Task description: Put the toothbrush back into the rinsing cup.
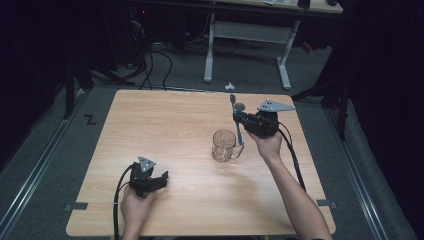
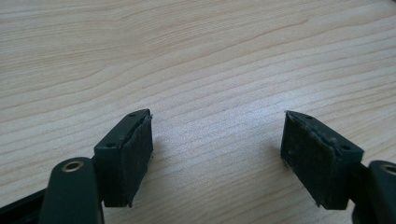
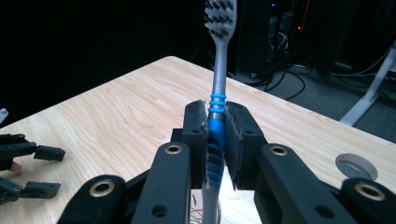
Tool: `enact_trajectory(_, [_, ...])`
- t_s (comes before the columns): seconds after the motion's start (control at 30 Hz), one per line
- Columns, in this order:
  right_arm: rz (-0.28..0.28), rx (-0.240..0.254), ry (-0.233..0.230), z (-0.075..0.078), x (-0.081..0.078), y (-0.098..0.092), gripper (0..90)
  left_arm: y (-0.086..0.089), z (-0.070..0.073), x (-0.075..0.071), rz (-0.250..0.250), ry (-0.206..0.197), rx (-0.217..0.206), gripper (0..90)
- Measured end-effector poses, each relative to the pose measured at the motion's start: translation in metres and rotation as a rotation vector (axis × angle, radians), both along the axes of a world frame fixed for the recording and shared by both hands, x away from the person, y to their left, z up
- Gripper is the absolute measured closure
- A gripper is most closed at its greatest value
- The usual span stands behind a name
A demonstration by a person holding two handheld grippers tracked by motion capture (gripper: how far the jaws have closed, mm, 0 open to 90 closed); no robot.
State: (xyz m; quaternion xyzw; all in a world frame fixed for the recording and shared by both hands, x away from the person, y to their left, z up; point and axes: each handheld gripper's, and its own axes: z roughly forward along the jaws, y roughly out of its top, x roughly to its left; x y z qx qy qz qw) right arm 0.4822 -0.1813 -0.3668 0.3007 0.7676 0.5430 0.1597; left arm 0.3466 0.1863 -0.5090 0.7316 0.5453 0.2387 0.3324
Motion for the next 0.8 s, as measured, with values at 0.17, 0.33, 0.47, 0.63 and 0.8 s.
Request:
enact_trajectory(0.17, [-0.010, -0.006, 0.009, -0.0038, 0.0045, 0.0011, 79.5, -0.0001, 0.0000, 0.0000, 0.001, 0.000, -0.001, 25.7])
enact_trajectory(0.33, [-0.013, -0.003, 0.016, -0.0071, 0.0067, 0.0023, 79.5, 0.0000, 0.0000, 0.0000, 0.001, 0.000, -0.001, 25.7])
enact_trajectory(0.47, [-0.009, -0.009, 0.014, -0.0077, 0.0061, 0.0039, 79.5, -0.0001, 0.0000, 0.0000, 0.000, 0.000, -0.001, 25.7])
enact_trajectory(0.63, [-0.011, -0.018, 0.018, -0.0092, 0.0062, 0.0021, 79.4, -0.0001, 0.0000, -0.0001, 0.000, 0.000, -0.001, 25.7])
enact_trajectory(0.8, [-0.013, -0.017, 0.023, -0.0093, 0.0059, -0.0012, 79.4, -0.0001, 0.0000, -0.0001, 0.000, -0.001, -0.001, 25.7])
